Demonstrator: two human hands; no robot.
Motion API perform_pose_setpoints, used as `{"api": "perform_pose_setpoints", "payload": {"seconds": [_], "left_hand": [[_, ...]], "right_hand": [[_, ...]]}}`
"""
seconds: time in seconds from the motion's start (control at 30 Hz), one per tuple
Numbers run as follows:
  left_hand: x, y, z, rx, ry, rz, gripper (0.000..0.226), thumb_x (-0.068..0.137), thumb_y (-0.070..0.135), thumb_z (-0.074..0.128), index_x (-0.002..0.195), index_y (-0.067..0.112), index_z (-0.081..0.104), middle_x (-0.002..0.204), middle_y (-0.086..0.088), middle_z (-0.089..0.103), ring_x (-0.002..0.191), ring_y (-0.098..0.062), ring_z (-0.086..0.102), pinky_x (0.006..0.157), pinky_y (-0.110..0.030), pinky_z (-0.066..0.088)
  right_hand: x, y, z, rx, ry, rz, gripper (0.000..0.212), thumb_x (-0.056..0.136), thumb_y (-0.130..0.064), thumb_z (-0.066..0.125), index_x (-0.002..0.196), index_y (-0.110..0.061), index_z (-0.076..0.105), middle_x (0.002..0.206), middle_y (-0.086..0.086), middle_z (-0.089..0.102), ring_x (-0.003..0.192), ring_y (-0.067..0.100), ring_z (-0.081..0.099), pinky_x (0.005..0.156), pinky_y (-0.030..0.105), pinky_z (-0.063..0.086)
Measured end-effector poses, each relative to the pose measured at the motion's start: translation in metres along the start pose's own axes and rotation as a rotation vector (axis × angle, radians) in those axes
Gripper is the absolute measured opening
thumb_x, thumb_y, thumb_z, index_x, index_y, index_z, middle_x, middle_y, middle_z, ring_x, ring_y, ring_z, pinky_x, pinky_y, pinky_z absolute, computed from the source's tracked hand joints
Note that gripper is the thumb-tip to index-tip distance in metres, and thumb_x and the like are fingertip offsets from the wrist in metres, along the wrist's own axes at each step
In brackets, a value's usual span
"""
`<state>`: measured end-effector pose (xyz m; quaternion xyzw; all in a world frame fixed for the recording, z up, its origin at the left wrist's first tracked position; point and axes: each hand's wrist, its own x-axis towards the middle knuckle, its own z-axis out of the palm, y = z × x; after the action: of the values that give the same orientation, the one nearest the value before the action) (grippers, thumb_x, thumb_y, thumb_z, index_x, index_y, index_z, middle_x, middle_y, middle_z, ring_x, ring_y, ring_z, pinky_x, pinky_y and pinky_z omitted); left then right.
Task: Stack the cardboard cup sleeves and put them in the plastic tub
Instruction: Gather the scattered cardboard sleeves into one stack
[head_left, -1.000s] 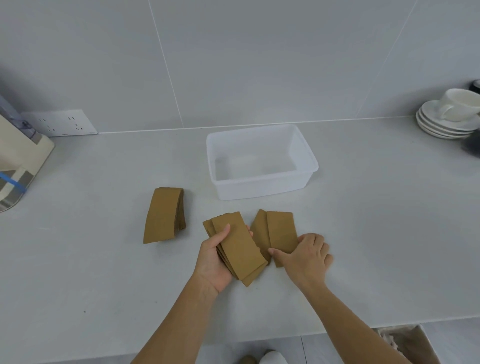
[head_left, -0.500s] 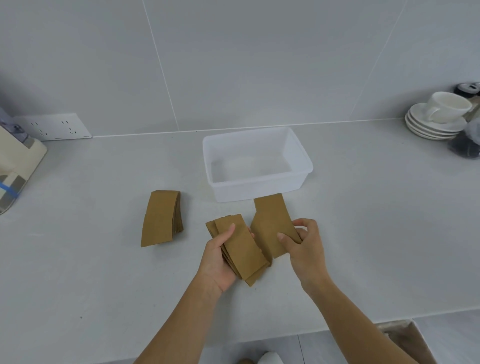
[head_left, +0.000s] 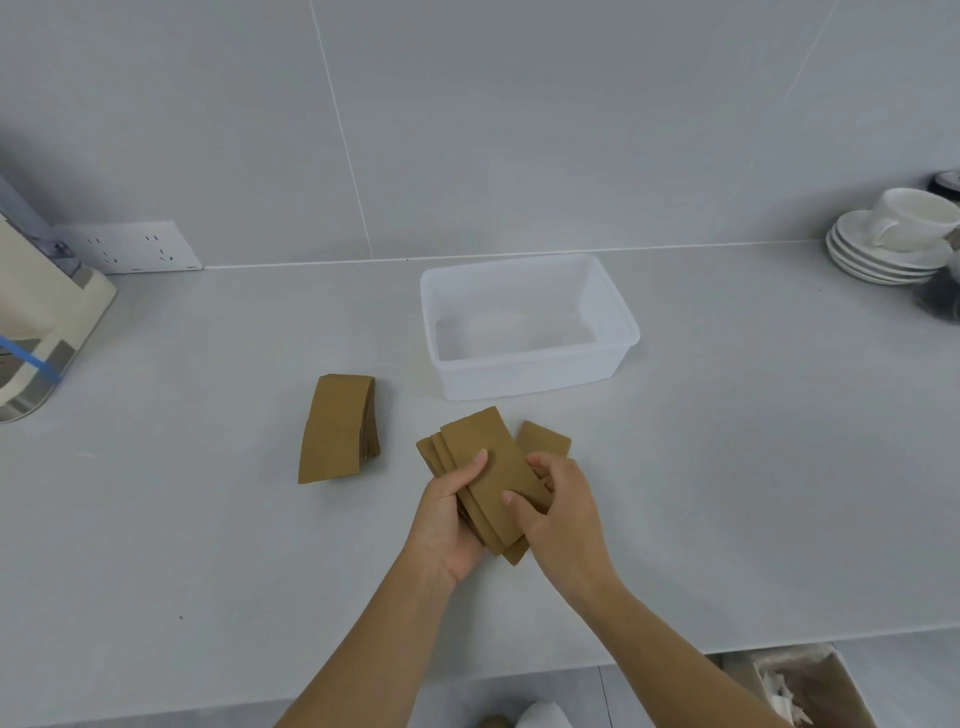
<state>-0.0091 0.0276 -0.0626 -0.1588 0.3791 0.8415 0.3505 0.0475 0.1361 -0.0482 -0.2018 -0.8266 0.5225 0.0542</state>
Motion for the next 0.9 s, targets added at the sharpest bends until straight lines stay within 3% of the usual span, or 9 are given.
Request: {"api": "perform_pose_setpoints", "payload": {"seconds": [0.17, 0.33, 0.43, 0.53, 0.73, 0.9], "left_hand": [[-0.003, -0.001, -0.004, 0.019, 0.058, 0.015, 0.023, 0.069, 0.018, 0.072, 0.090, 0.010, 0.074, 0.087, -0.012, 0.077, 0.078, -0.027, 0.074, 0.057, -0.036, 0.059], [-0.006, 0.000, -0.007, 0.019, 0.154, 0.049, 0.025, 0.078, 0.015, 0.069, 0.102, 0.010, 0.070, 0.091, -0.011, 0.076, 0.082, -0.027, 0.073, 0.059, -0.038, 0.059], [-0.005, 0.002, -0.008, -0.047, 0.237, 0.105, 0.024, 0.079, 0.011, 0.068, 0.103, 0.012, 0.068, 0.099, -0.011, 0.073, 0.093, -0.030, 0.067, 0.074, -0.046, 0.057], [-0.006, 0.004, -0.010, -0.093, 0.283, 0.138, 0.021, 0.081, 0.009, 0.066, 0.102, 0.010, 0.068, 0.103, -0.012, 0.070, 0.097, -0.030, 0.065, 0.082, -0.048, 0.054], [-0.009, 0.006, -0.018, -0.124, 0.308, 0.129, 0.010, 0.084, 0.011, 0.064, 0.093, 0.013, 0.067, 0.097, -0.011, 0.070, 0.089, -0.028, 0.066, 0.068, -0.043, 0.055], [-0.011, 0.008, -0.024, -0.125, 0.316, 0.115, 0.007, 0.083, 0.010, 0.064, 0.089, 0.013, 0.069, 0.088, -0.008, 0.074, 0.088, -0.027, 0.066, 0.067, -0.042, 0.055]], "right_hand": [[-0.001, -0.001, 0.007, -0.083, -0.024, -0.027, 0.031, 0.082, -0.021, 0.065, 0.111, -0.015, 0.055, 0.116, 0.000, 0.049, 0.109, 0.018, 0.047, 0.096, 0.038, 0.044], [-0.001, 0.001, 0.007, 0.036, 0.075, 0.026, 0.029, 0.085, -0.032, 0.060, 0.111, -0.024, 0.049, 0.108, -0.003, 0.055, 0.100, 0.014, 0.053, 0.086, 0.030, 0.047], [0.010, 0.009, 0.003, -0.150, 0.193, 0.076, 0.043, 0.086, -0.031, 0.059, 0.122, -0.012, 0.045, 0.116, 0.005, 0.055, 0.107, 0.021, 0.051, 0.096, 0.039, 0.042], [0.018, 0.020, 0.003, -0.372, 0.273, 0.104, 0.066, 0.081, -0.041, 0.062, 0.132, -0.009, 0.034, 0.127, 0.010, 0.047, 0.117, 0.026, 0.043, 0.098, 0.036, 0.030], [0.025, 0.034, 0.019, -0.672, 0.248, 0.118, 0.101, 0.065, -0.074, 0.054, 0.137, -0.009, 0.027, 0.131, 0.009, 0.046, 0.121, 0.028, 0.040, 0.097, 0.039, 0.028], [0.025, 0.045, 0.019, -0.748, 0.163, 0.060, 0.098, 0.070, -0.069, 0.054, 0.140, -0.010, 0.021, 0.143, 0.006, 0.036, 0.130, 0.026, 0.030, 0.102, 0.039, 0.024]]}}
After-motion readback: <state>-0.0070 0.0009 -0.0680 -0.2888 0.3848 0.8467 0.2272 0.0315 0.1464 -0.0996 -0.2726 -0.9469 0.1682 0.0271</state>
